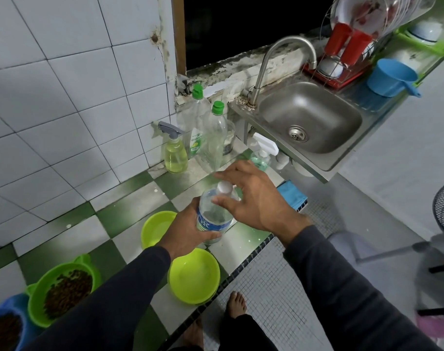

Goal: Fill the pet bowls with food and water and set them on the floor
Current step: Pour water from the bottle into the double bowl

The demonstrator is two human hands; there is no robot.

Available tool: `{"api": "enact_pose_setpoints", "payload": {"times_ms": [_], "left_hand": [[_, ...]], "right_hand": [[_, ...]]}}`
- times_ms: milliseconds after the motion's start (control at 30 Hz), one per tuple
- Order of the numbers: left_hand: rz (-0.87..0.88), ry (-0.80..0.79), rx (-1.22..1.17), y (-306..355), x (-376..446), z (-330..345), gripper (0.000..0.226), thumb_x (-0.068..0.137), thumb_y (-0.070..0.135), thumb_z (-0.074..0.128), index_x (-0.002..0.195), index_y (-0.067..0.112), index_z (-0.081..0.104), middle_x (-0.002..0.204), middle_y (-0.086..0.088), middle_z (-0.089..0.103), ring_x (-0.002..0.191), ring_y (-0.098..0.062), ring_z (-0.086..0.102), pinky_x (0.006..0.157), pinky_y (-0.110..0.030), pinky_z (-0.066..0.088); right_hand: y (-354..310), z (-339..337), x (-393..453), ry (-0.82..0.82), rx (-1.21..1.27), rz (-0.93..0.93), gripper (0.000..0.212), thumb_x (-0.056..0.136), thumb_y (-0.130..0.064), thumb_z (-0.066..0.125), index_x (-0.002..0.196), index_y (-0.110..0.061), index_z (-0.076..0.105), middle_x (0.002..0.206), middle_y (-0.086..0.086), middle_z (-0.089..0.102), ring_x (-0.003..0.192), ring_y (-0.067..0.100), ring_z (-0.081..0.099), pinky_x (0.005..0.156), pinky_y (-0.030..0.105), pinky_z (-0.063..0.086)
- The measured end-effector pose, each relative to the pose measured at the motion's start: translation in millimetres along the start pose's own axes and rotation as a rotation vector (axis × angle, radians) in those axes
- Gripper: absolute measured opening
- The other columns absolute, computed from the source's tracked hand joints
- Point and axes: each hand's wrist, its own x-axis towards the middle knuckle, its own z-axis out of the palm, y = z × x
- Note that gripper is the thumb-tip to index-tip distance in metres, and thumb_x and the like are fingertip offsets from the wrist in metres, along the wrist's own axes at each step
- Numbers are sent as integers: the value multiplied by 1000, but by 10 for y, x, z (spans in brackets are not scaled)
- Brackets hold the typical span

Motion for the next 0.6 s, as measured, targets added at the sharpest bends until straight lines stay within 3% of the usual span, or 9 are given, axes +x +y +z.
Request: {"api": "enact_pose_setpoints", "payload": {"times_ms": [100, 233, 333, 433, 500, 600], "left_hand": [[7, -6, 0, 11, -1, -3, 89, 59, 44, 97, 133, 48, 48, 123, 17, 69, 112, -6, 69, 88, -35, 63], [2, 5, -3, 7, -13, -5, 88, 59, 44, 97, 133, 48, 49, 122, 16, 70, 112, -7, 69, 89, -35, 63], [3, -1, -7, 9, -11, 3, 88, 59, 40, 98, 132, 46, 49, 120, 17, 70, 111, -6, 69, 89, -34, 63], [-5, -1, -17, 12, -20, 9, 88, 58, 39, 97, 132, 45, 50, 119, 18, 70, 110, -4, 70, 89, -32, 62], [-3, 1, -21, 23, -23, 11, 88, 59, 37, 98, 133, 45, 50, 120, 19, 70, 110, -4, 70, 89, -32, 62], [0, 0, -28, 30, -20, 3, 89, 61, 33, 98, 134, 45, 49, 122, 18, 69, 113, -4, 68, 91, -33, 62]], "right_hand": [[-11, 8, 25, 29, -70, 66, 48, 82, -55, 75, 109, -16, 71, 96, -3, 55, 84, 13, 52, 79, 31, 48], [-4, -15, 21, -2, -46, -28, 30, 90, -34, 75, 112, -13, 73, 94, 1, 53, 78, 11, 47, 76, 32, 48], [17, -37, 1, -45, -15, -74, 29, 91, -14, 73, 120, -11, 73, 102, 6, 54, 90, 16, 52, 83, 28, 45], [35, -46, 7, -83, -40, -101, 32, 90, -9, 73, 122, -15, 73, 105, 3, 55, 101, 17, 50, 87, 24, 38], [40, -43, 9, -70, -37, -94, 32, 90, -16, 74, 122, -18, 72, 106, 0, 55, 102, 16, 50, 89, 25, 40], [16, -30, 35, -30, -51, 12, 42, 85, -49, 75, 117, -22, 69, 103, -5, 54, 92, 12, 51, 83, 32, 48]]}}
